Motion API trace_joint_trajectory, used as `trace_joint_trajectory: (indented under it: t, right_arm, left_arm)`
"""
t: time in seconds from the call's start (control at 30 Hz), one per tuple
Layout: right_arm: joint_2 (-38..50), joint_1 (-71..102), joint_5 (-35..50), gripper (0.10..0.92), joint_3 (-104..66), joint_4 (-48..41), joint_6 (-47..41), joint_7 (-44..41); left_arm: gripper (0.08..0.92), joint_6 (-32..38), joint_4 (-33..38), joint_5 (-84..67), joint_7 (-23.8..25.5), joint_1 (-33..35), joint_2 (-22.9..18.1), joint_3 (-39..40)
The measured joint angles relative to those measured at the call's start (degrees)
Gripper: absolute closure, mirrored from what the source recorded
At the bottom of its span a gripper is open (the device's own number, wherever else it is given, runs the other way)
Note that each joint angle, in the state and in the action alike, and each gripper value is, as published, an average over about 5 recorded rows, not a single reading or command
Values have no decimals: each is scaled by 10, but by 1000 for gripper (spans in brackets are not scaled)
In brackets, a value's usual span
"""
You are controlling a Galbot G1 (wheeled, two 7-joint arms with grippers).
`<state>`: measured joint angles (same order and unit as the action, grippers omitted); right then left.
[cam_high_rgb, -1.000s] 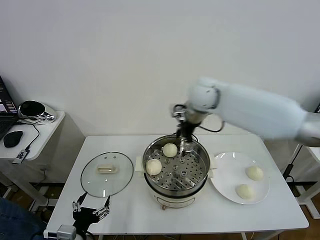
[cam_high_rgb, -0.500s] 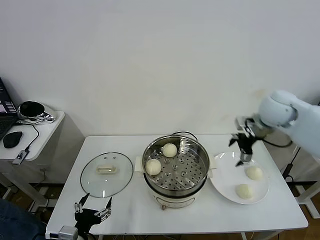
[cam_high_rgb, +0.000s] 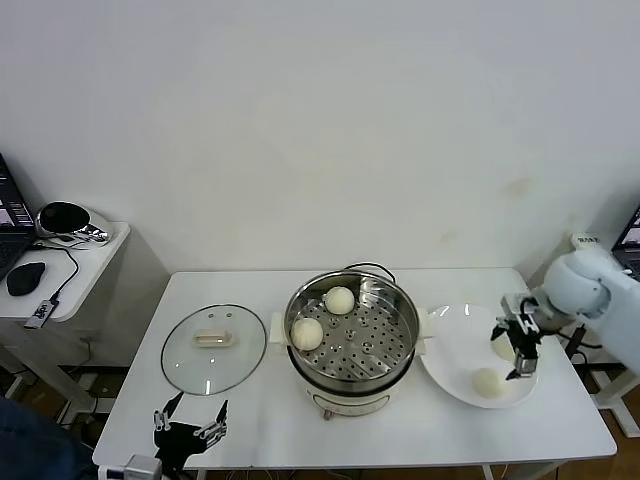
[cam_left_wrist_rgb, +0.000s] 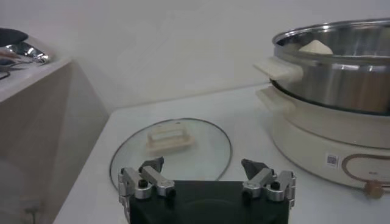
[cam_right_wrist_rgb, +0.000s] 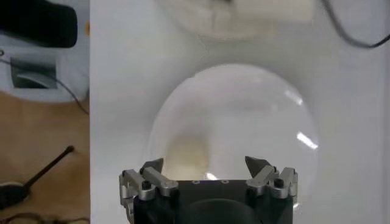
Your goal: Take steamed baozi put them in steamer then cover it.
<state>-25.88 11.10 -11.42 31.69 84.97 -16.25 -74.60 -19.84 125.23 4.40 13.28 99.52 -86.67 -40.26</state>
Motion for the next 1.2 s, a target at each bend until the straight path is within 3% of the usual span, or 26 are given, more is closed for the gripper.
trace_joint_trajectory:
  t: [1.2]
  right_arm:
    - [-92, 47, -61, 203, -15, -109, 58, 15]
  left_arm:
    - [177, -7, -28, 2, 4, -14, 0, -3]
